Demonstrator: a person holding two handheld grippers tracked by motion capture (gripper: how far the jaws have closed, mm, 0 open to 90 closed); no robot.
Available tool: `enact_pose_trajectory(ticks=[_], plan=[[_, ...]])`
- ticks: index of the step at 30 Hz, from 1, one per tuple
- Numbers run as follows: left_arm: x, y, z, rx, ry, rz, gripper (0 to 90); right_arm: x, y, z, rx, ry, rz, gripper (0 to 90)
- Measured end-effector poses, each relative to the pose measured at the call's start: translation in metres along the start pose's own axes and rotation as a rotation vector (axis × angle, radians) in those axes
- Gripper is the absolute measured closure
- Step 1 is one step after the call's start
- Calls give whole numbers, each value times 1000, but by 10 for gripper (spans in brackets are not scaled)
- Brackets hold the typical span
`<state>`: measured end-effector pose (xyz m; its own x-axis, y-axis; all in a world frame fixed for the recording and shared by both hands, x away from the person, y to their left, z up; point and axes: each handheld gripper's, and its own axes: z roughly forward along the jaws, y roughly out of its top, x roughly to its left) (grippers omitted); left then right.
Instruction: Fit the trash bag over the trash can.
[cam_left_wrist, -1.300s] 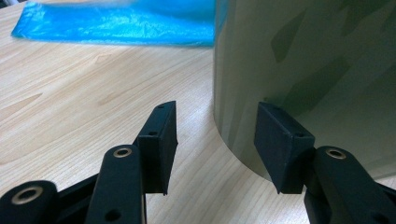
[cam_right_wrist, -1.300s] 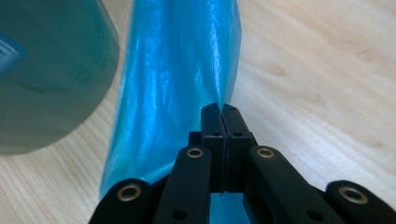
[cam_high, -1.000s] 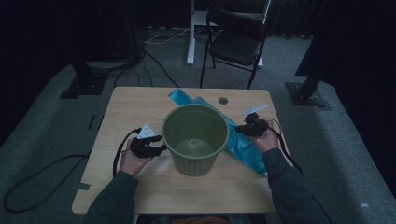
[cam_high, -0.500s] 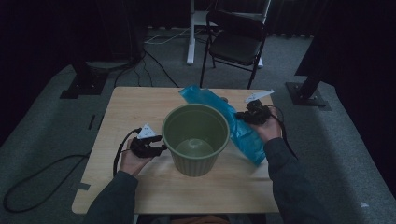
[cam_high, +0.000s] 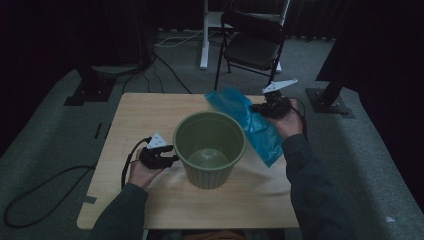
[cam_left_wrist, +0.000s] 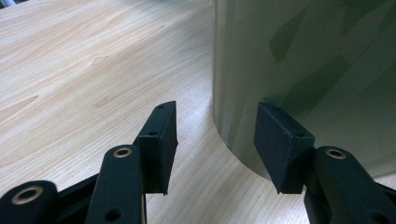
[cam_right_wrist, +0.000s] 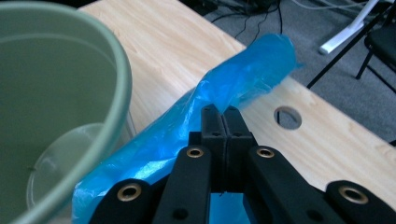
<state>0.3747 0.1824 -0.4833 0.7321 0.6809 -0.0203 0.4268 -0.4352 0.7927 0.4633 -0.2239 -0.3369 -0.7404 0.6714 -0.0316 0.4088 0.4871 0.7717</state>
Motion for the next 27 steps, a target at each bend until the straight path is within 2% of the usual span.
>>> enact_pose_trajectory(ticks=[7,16,27], plan=[[0,0,0,0,-1,1,492,2,23,-9,-37,1,-25,900],[0,0,0,2,0,4,492,13,51,-22,-91,26,-52,900],[0,0,0,4,2,7,492,47,88,-15,-126,94,-122,900]])
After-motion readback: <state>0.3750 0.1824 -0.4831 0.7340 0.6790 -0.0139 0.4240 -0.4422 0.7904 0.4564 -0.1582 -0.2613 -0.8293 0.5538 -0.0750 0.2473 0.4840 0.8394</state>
